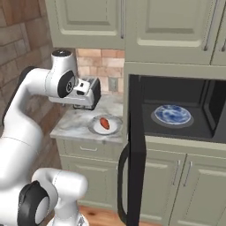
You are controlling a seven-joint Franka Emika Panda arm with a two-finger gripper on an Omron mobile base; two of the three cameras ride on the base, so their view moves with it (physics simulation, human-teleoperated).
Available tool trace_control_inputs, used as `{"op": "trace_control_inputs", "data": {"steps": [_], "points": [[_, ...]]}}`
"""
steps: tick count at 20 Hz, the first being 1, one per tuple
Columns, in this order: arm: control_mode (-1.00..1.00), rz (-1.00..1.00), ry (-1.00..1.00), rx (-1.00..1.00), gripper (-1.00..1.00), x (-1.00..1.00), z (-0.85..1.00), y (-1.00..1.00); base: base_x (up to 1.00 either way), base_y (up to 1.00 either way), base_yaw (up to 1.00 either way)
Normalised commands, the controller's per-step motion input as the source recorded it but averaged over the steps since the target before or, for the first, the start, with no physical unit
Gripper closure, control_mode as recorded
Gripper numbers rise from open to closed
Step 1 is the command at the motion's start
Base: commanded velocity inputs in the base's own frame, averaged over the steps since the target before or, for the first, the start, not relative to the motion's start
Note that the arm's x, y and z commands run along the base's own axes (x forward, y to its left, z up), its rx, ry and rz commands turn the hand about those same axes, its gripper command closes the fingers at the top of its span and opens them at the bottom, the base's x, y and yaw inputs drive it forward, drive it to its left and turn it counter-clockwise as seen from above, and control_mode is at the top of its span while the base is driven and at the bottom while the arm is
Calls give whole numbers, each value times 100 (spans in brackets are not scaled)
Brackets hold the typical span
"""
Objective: Pick the sweet potato from the counter and place it in the microwave.
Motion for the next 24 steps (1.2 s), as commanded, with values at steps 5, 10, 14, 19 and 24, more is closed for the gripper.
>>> {"op": "trace_control_inputs", "data": {"steps": [5,10,14,19,24], "points": [[100,0,0,0,-100,0,0,0,45,0,0],[100,0,0,0,-100,0,0,0,8,13,0],[100,0,0,0,-100,0,0,0,4,0,0],[-100,0,5,-11,-100,15,-36,0,3,0,0],[-100,2,13,-19,-100,30,-76,-1,0,0,0]]}}
